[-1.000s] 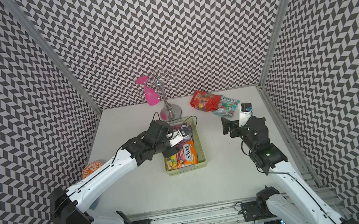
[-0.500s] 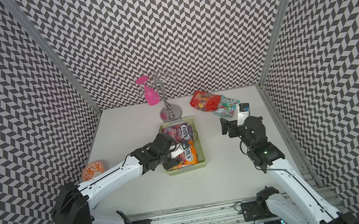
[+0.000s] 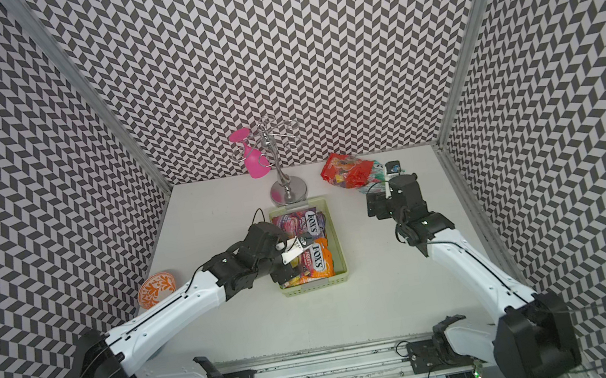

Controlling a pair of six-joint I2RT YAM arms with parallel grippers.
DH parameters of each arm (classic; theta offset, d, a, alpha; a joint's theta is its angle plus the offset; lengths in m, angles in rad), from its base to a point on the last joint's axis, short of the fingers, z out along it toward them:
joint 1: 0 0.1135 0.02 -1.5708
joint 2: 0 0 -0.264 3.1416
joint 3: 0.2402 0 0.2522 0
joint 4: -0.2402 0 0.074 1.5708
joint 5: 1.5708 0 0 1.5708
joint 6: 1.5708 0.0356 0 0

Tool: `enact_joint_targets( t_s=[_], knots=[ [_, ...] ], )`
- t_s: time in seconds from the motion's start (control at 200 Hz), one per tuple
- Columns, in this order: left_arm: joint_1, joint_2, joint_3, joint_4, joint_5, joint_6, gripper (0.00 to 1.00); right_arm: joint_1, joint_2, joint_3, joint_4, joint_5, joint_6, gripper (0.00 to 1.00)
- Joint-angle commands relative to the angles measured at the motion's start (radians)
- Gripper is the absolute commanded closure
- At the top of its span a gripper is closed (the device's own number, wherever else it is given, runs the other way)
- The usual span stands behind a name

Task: Put the candies in the basket
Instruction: Place the candy in the basket.

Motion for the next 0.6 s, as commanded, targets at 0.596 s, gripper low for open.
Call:
enact_joint_targets(
  t_s=[0.596],
  knots=[
    [0.515,-0.226,0.016,-0.013,0.391,-0.201,0.03,0.065,0.663,0.504,-0.256,0.286,-0.114,0.3]
  ],
)
